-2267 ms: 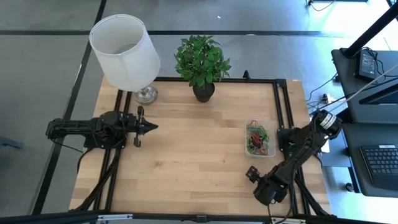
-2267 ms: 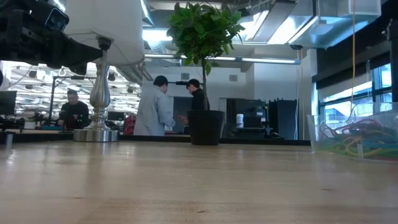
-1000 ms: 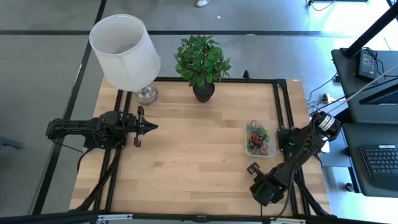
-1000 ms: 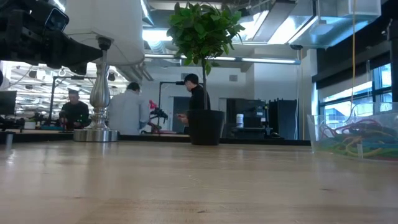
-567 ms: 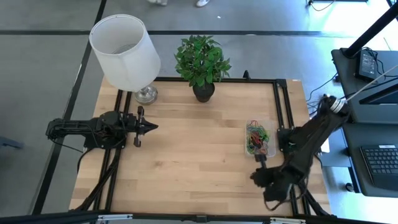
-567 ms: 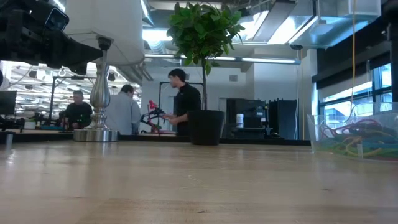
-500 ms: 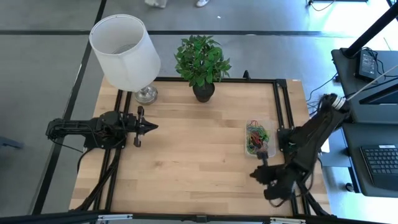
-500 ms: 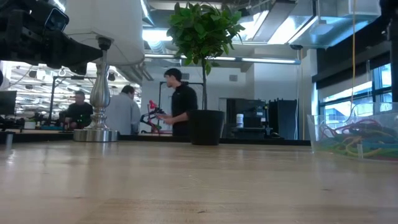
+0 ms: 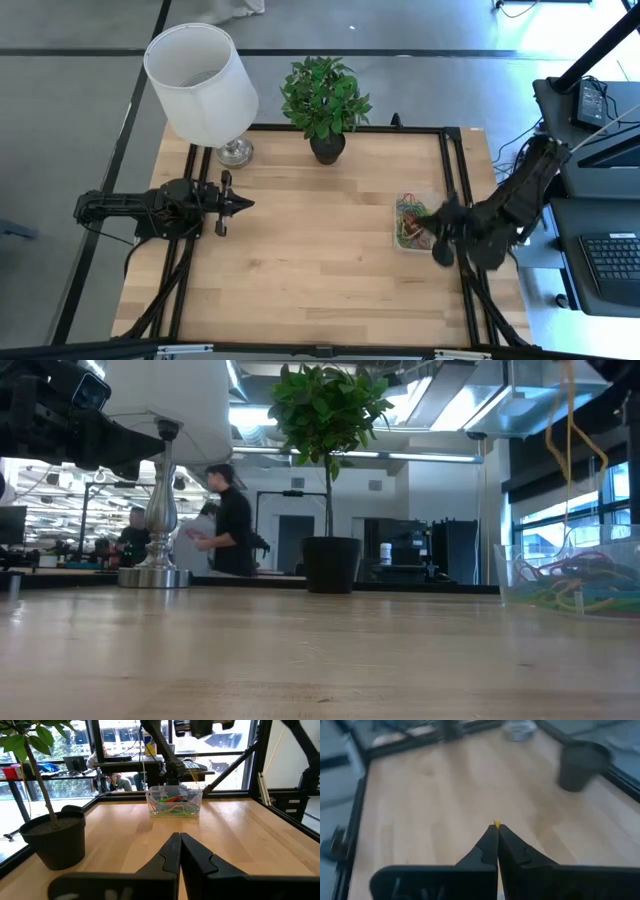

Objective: Pick and place rubber bands into bin
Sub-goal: Put the yellow rubber band into the transparent bin

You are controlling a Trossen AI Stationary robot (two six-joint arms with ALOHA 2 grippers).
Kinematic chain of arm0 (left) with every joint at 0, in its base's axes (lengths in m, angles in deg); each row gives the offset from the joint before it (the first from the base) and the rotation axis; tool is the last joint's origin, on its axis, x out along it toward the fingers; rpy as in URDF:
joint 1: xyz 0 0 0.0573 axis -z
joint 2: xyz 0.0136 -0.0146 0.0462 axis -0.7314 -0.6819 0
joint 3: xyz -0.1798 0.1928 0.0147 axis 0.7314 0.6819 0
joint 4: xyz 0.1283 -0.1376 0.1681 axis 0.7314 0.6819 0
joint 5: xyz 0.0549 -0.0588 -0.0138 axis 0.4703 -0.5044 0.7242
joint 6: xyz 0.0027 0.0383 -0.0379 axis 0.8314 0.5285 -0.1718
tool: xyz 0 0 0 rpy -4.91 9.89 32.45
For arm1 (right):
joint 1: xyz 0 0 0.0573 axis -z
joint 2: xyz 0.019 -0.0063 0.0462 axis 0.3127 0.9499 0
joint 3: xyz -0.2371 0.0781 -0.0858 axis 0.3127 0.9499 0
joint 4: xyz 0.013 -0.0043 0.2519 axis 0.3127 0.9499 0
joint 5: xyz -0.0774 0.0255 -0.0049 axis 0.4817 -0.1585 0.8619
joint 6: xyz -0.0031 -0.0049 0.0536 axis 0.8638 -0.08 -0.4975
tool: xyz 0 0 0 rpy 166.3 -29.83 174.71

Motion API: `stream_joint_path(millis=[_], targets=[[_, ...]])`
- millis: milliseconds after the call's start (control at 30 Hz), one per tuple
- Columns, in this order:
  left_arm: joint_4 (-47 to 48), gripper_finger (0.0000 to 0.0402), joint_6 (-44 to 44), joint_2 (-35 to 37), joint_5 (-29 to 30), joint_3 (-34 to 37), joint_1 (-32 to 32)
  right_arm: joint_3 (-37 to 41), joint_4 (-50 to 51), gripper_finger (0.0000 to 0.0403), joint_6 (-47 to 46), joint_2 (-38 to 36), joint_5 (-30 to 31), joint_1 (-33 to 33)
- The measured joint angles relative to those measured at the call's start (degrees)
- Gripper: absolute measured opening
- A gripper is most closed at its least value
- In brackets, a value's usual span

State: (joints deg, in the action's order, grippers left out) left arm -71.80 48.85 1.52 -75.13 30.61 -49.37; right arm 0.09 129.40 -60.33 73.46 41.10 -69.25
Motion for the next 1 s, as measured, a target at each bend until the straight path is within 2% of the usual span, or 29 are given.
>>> stream_joint_path(millis=[233,333,433,733,1000], targets=[[0.0,0.0006,0.0,0.0,0.0,0.0,0.0,0.0,16.7,0.0000,-15.4,-7.8,-0.6,7.8],[0.0,0.0006,0.0,0.0,0.0,0.0,0.0,0.0,24.3,0.0000,-20.7,-8.1,-4.1,11.7],[0.0,0.0006,0.0,0.0,0.0,0.0,0.0,1.7,27.4,0.0000,-21.9,-8.1,-7.6,14.9],[0.0,0.0006,0.0,0.0,0.0,0.0,0.0,10.1,20.8,0.0000,-21.5,-8.2,-10.6,21.5],[0.0,0.0006,0.0,0.0,0.0,0.0,0.0,17.4,10.6,0.0000,-17.2,-8.0,-17.1,26.9]])
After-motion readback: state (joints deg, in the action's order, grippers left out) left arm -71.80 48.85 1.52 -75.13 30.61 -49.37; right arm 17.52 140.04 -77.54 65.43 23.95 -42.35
